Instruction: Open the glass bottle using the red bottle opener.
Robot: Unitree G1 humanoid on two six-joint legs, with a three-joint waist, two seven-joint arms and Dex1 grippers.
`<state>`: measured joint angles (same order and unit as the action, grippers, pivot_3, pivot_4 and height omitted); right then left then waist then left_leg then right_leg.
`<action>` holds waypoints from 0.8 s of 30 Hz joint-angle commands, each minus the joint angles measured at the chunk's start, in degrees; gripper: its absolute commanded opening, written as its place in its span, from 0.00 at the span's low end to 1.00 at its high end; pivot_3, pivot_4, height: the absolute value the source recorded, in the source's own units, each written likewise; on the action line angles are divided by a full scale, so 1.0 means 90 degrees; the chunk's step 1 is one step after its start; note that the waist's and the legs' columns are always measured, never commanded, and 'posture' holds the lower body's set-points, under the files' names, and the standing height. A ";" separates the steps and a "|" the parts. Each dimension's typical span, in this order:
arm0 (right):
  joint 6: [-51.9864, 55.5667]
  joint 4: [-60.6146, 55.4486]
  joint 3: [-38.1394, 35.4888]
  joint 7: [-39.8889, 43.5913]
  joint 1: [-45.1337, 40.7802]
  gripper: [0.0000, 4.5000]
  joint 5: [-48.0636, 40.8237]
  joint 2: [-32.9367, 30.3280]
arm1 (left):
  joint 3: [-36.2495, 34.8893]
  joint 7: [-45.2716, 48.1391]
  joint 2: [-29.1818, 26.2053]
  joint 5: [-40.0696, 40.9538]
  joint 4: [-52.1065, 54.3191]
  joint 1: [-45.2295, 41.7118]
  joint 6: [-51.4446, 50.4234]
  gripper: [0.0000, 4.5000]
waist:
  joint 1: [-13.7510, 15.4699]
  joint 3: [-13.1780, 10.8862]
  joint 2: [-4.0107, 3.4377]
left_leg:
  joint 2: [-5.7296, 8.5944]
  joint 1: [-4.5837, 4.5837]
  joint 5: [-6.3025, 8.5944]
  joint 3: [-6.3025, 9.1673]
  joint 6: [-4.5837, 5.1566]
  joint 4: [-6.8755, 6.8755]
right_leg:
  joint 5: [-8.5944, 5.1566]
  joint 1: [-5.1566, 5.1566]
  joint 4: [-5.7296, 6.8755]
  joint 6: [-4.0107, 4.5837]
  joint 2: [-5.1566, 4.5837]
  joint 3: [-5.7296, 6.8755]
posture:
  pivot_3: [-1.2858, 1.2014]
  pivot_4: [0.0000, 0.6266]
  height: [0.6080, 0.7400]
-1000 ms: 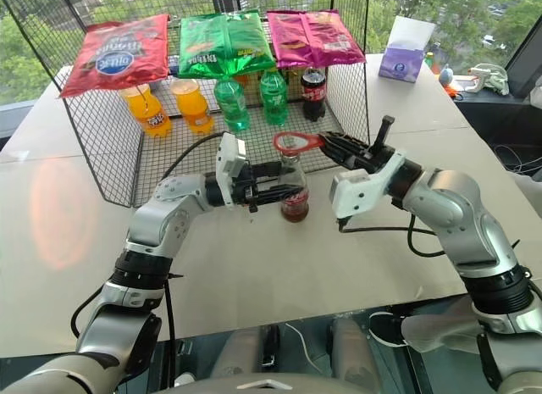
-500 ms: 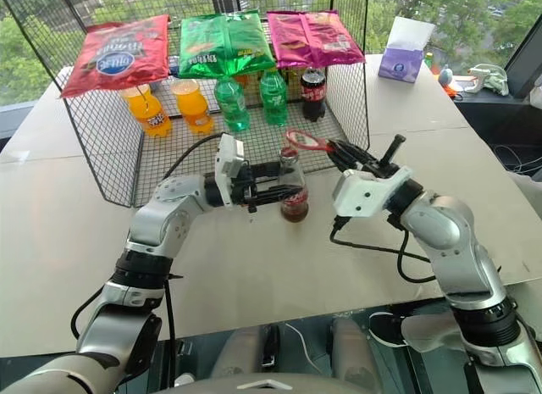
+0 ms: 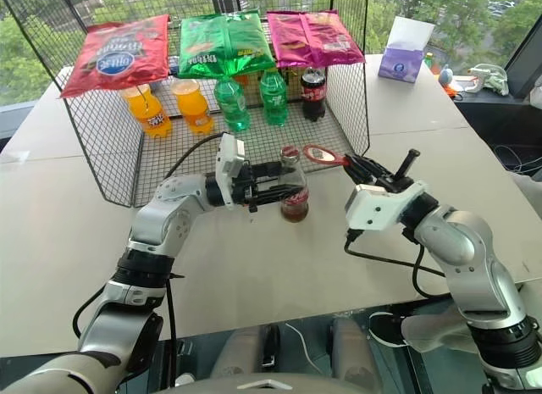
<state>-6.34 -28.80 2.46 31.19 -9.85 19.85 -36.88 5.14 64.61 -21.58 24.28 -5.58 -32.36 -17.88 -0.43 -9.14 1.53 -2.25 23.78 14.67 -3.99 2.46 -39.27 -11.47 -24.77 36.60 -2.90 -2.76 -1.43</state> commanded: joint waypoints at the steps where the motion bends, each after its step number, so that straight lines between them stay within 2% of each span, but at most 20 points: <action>1: -0.0290 -0.0174 -0.0011 -0.0001 -0.0023 0.00 0.0062 -0.0114 | 0.0013 0.0048 0.0014 0.0014 0.0035 -0.0089 0.0117 0.49 | -0.0001 0.0000 0.0000 | 0.0000 0.0000 0.0000 0.0000 0.0000 0.0000 | 0.0000 0.0000 0.0000 0.0000 0.0000 0.0000 | 0.52 0.24 1.00; 17: -0.0534 -0.0086 0.0128 -0.0021 -0.0290 0.00 0.0052 -0.0039 | 0.0073 -0.0199 0.0060 0.0079 0.0386 -0.0301 -0.0301 0.49 | 0.0013 0.0000 0.0000 | 0.0000 0.0000 0.0000 0.0002 0.0000 -0.0001 | 0.0000 0.0001 0.0000 0.0000 0.0000 0.0001 | 0.52 0.24 1.00; 24: -0.0359 -0.0255 -0.0369 -0.0076 0.0131 0.00 -0.0131 -0.0098 | 0.0003 -0.0177 -0.0030 0.0123 0.0451 -0.0277 -0.0369 0.49 | 0.0028 0.0000 0.0000 | 0.0001 0.0001 0.0000 0.0001 0.0000 -0.0001 | 0.0000 0.0001 0.0000 0.0000 0.0000 0.0000 | 0.52 0.24 1.00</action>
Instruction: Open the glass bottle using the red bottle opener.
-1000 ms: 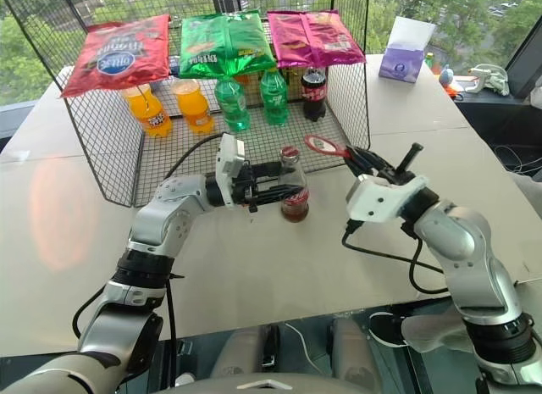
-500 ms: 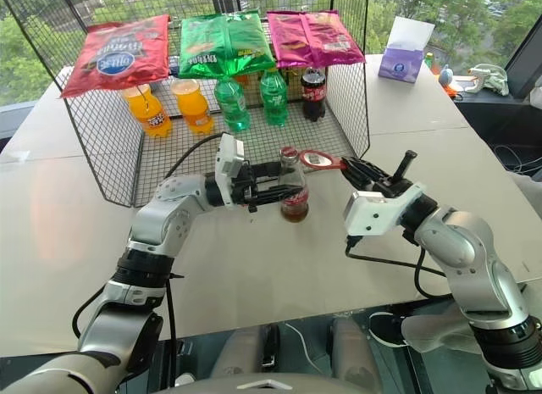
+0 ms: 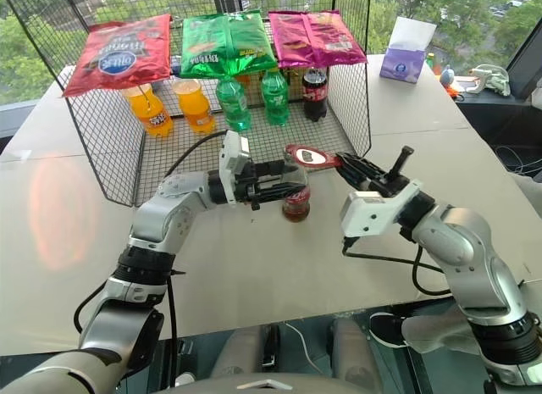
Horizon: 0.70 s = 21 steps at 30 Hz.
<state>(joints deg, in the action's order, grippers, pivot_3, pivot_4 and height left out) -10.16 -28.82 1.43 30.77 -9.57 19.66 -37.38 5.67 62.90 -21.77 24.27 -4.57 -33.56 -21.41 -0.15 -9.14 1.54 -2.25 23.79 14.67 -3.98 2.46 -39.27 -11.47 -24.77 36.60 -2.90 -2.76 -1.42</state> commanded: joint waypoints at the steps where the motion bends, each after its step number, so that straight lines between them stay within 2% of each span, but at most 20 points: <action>1: 0.0079 -0.0278 -0.0286 -0.0039 0.0153 0.00 -0.0124 -0.0027 | -0.0058 0.0006 -0.0012 0.0126 0.0339 -0.0142 0.0019 0.49 | -0.0008 0.0000 0.0000 | 0.0000 0.0000 0.0000 -0.0001 0.0000 0.0000 | 0.0000 0.0000 0.0000 0.0000 0.0000 -0.0001 | 0.52 0.24 1.00; 5: 0.0126 -0.0364 -0.0177 -0.0172 0.0087 0.00 -0.0138 0.0168 | -0.0051 -0.0015 -0.0006 0.0126 0.0334 -0.0149 0.0011 0.49 | -0.0019 0.0000 0.0000 | 0.0000 -0.0001 0.0000 -0.0001 0.0000 0.0000 | 0.0000 -0.0001 0.0000 0.0000 0.0001 -0.0001 | 0.52 0.24 1.00; 10: 0.0693 -0.0306 0.0254 -0.0485 -0.0438 0.00 -0.0032 0.1013 | -0.0051 -0.0008 -0.0002 0.0126 0.0312 -0.0157 0.0026 0.49 | -0.0047 -0.0001 0.0000 | -0.0001 -0.0001 0.0000 0.0002 -0.0001 -0.0001 | 0.0000 -0.0001 0.0001 0.0000 0.0002 0.0001 | 0.52 0.24 1.00; 15: 0.0858 -0.0039 0.0740 -0.0747 -0.0636 0.00 0.0329 0.1569 | -0.0060 -0.0031 -0.0003 0.0125 0.0336 -0.0134 0.0032 0.49 | -0.0035 -0.0001 0.0001 | -0.0001 0.0003 0.0000 0.0003 -0.0001 0.0000 | 0.0000 -0.0002 0.0003 0.0001 0.0001 0.0003 | 0.52 0.24 1.00; 21: 0.0518 0.0376 0.1202 -0.1008 -0.0476 0.00 0.0728 0.1742 | -0.0078 0.0022 -0.0033 0.0110 0.0255 -0.0092 0.0107 0.49 | -0.0047 -0.0001 0.0001 | -0.0001 0.0002 0.0000 0.0003 -0.0001 0.0000 | 0.0000 -0.0002 0.0004 0.0001 0.0001 0.0003 | 0.52 0.24 1.00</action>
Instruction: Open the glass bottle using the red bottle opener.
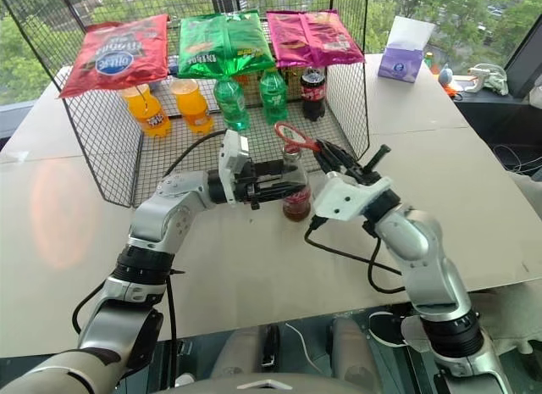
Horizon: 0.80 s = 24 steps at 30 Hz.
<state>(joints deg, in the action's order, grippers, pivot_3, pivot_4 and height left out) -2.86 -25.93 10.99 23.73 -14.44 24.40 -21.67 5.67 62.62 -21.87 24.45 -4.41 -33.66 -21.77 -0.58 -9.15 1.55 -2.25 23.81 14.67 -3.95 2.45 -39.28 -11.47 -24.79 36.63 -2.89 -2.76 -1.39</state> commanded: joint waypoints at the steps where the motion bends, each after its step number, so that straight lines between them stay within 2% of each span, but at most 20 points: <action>1: -0.0349 0.0112 0.0185 -0.0279 0.0109 0.00 0.0260 -0.0005 | -0.0082 0.0067 -0.0027 0.0085 0.0213 -0.0073 0.0168 0.49 | -0.0001 0.0000 0.0000 | 0.0000 0.0000 0.0000 0.0000 0.0000 0.0000 | 0.0000 0.0000 0.0000 0.0000 0.0000 0.0000 | 0.52 0.24 1.00; 16: -0.0786 0.0267 0.0221 -0.0863 0.0683 0.00 0.0620 -0.0108 | -0.0073 0.0072 -0.0030 0.0092 0.0242 -0.0036 0.0147 0.49 | -0.0006 0.0000 0.0000 | 0.0000 -0.0002 0.0000 -0.0001 0.0000 0.0000 | 0.0000 0.0001 0.0001 0.0000 0.0000 -0.0001 | 0.52 0.24 1.00; 24: -0.1168 0.0553 0.0438 -0.0947 0.0538 0.00 0.0688 -0.0105 | -0.0089 0.0115 -0.0053 0.0089 0.0169 -0.0079 0.0162 0.49 | -0.0010 0.0001 0.0000 | 0.0000 -0.0005 0.0000 -0.0003 0.0000 0.0000 | 0.0000 0.0001 0.0001 -0.0001 0.0000 -0.0004 | 0.52 0.24 1.00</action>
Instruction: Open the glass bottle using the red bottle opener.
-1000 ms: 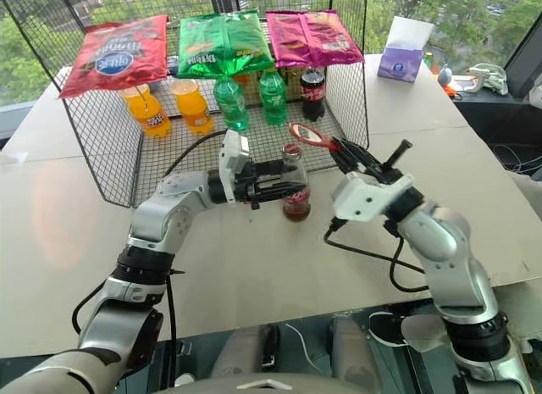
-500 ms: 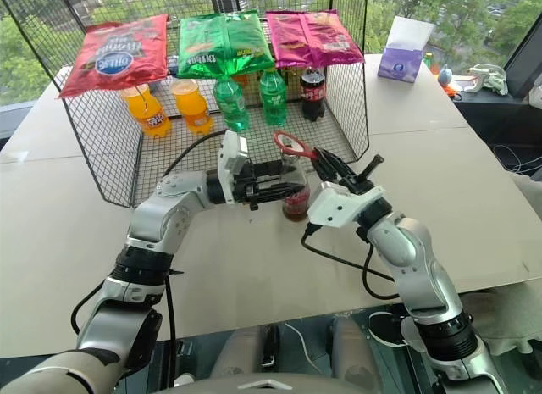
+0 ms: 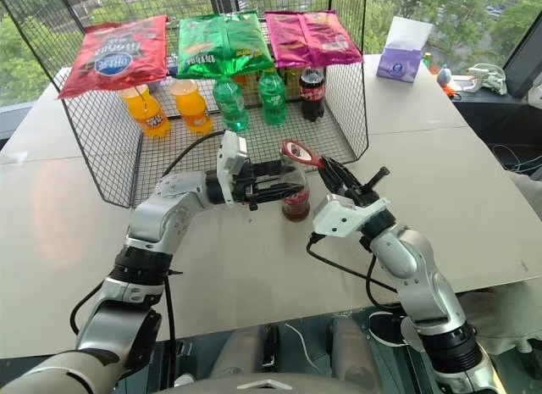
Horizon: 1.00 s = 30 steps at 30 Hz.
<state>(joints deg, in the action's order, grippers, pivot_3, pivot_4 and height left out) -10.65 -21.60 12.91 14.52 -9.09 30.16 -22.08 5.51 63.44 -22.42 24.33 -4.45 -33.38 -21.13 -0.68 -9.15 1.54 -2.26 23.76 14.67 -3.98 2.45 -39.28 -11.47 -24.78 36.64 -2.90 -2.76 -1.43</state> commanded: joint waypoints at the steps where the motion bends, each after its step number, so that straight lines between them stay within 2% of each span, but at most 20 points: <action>1: -0.0344 0.0090 0.0225 0.0078 -0.0067 0.00 0.0035 -0.0065 | -0.0073 0.0027 0.0006 0.0102 0.0166 -0.0112 0.0093 0.49 | 0.0005 0.0000 0.0000 | 0.0000 0.0000 0.0000 0.0001 0.0000 0.0000 | 0.0000 0.0000 0.0000 0.0000 0.0000 0.0000 | 0.52 0.24 1.00; 10: -0.0804 0.0618 0.0202 0.0199 -0.0387 0.00 0.0209 -0.0402 | -0.0035 0.0074 0.0020 0.0036 0.0073 -0.0153 0.0148 0.49 | 0.0005 0.0002 0.0000 | 0.0000 -0.0004 0.0000 0.0001 0.0000 0.0000 | 0.0000 0.0002 0.0002 0.0000 0.0000 0.0000 | 0.52 0.24 1.00; 23: -0.1331 0.0510 -0.0626 0.1092 -0.1152 0.00 -0.0579 -0.2077 | -0.0031 0.0147 0.0024 0.0011 -0.0031 -0.0141 0.0232 0.49 | 0.0003 0.0002 0.0000 | 0.0000 -0.0002 0.0000 -0.0002 0.0001 0.0000 | 0.0000 0.0002 0.0001 0.0000 0.0000 -0.0003 | 0.52 0.24 1.00; 30: -0.1523 0.0665 -0.0510 0.1406 -0.1677 0.00 -0.0788 -0.2215 | 0.0031 0.0127 0.0078 -0.0011 -0.0085 -0.0195 0.0304 0.49 | 0.0006 0.0002 0.0001 | 0.0000 -0.0001 0.0000 -0.0002 0.0001 0.0000 | 0.0000 0.0001 -0.0001 0.0000 0.0000 -0.0003 | 0.52 0.24 1.00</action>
<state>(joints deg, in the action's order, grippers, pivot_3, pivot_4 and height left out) -23.16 -15.24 8.56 26.03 -22.85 24.03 -41.40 6.40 64.67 -22.04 23.74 -5.73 -33.90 -19.06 -0.63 -9.13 1.55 -2.25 23.75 14.67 -4.01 2.46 -39.28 -11.47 -24.77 36.64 -2.89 -2.76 -1.46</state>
